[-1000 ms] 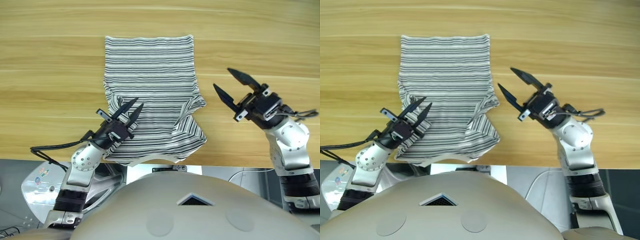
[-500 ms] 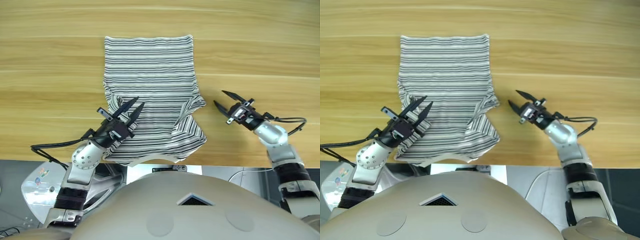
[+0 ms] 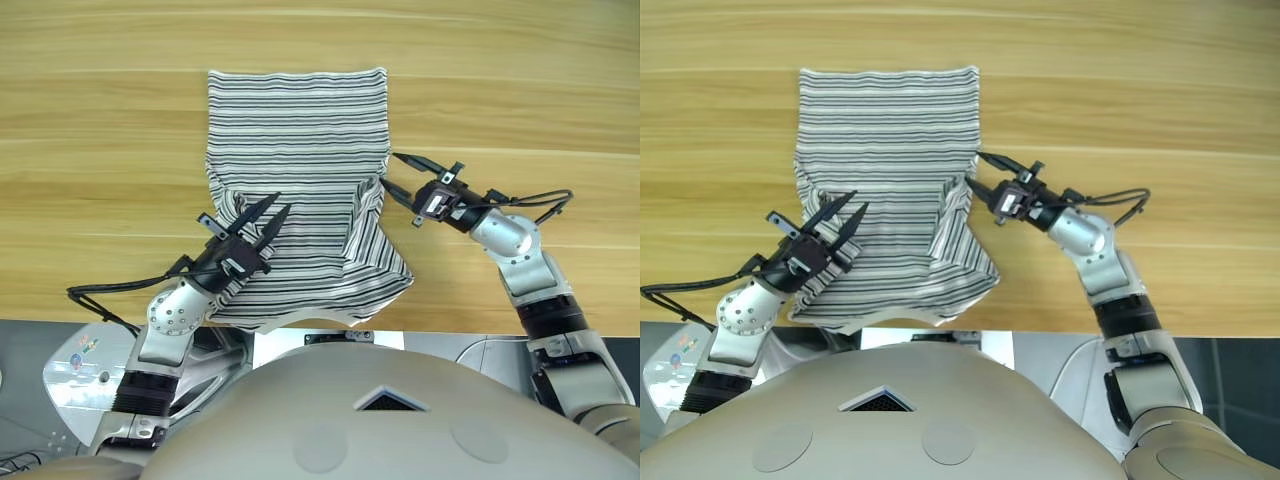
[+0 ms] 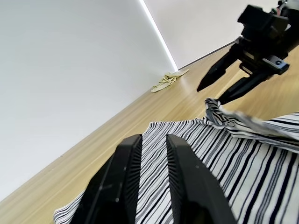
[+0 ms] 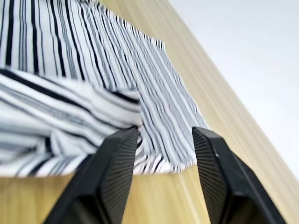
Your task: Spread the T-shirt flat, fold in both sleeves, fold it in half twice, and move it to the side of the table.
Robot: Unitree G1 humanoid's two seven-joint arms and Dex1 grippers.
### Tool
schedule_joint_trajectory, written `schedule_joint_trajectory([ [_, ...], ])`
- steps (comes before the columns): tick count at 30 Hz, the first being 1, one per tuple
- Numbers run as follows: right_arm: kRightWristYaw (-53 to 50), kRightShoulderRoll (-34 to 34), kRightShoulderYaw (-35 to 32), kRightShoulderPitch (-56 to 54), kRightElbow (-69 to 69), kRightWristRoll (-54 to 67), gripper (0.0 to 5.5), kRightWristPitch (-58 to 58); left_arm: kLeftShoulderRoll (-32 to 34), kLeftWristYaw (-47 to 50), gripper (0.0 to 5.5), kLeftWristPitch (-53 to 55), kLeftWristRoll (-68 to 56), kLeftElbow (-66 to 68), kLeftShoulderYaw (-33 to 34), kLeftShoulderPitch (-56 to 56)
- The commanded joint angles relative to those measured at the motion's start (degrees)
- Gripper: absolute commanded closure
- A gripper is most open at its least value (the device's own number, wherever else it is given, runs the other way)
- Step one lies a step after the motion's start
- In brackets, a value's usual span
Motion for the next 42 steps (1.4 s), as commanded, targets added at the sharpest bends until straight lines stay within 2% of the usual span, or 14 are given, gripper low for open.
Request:
schedule_joint_trajectory([
  [1, 0.52, 2.62, 2.16, -3.65, 0.52, -1.52, 3.37, 1.04, -0.25, -0.45, 4.53, -0.69, -0.07, 1.02, -0.75, -1.32],
  [8, -2.56, 5.47, 4.37, -6.07, 8.28, -5.85, 3.37, 0.52, -0.48, -0.56, 4.53, -0.95, 0.15, 1.86, -1.84, -2.84],
  [15, -14.19, 13.3, 2.98, -15.62, 32.27, -7.76, 3.37, -0.3, -0.42, -1.16, 4.53, -1.42, 0.17, 3.12, -2.55, -5.99],
  [18, -12.49, 16.48, 1.05, -18.37, 37.28, -3.43, 3.37, -1.66, 0.27, -1.61, 4.53, -1.52, -0.31, 3.36, -2.07, -6.88],
  [24, -13.2, 17.45, -0.02, -21.82, 44.11, -2.89, 3.37, -3.18, 1.22, -2.14, 4.53, -1.95, -0.83, 4.94, -1.29, -9.63],
  [28, -8.84, 17.46, -0.91, -18.63, 38.45, 1.39, 3.37, -7.78, 1.47, -1.16, 4.53, -1.97, -0.85, 5.77, 0.85, -10.63],
  [30, -1.86, 16.71, -2.77, -13.21, 25.25, 12.74, 3.37, -8.9, 2.37, 0.32, 4.53, -2.05, -1.72, 5.25, 4.55, -9.64],
  [32, 2.64, 14.43, -5.04, -6.58, 5.26, 27.48, 3.37, -4.28, 2.52, 2.74, 4.53, -2.25, -3.91, 4.61, 9.73, -8.91],
  [34, 2.49, 11.32, -7.99, -1.69, -11.74, 38.1, 3.37, 0.36, 1.85, 5.49, 4.53, -1.43, -6.56, 3.29, 14.81, -7.89],
  [35, 1.4, 9.84, -10.22, 0.07, -16.05, 39.18, 3.37, 0.79, 1.91, 6.39, 4.53, -1.12, -6.84, 3.1, 16.79, -6.87],
  [37, -0.05, 7.15, -13.98, 2.33, -18.78, 35.85, 3.37, 0.6, 3.04, 6.86, 4.53, -1.12, -4.43, 2.47, 19.3, -4.32],
  [39, -3.56, 0.84, -19.95, 5.39, -13.69, 17.52, 3.37, -3.86, 7.17, 5.94, 4.53, -1.8, 4.59, 3.1, 21.79, 1.3],
  [40, -8.93, -4.62, -21.85, 6.72, -7.95, 4.84, 3.37, -4.78, 9.68, 5.86, 4.53, -0.39, 11.88, 3.59, 22.53, 4.2],
  [42, -18.98, -13.85, -22.26, 9.24, 1.19, -13.87, 3.37, -5.36, 13.83, 5.62, 4.53, 3.08, 23.33, 4.98, 21.88, 7.61],
])
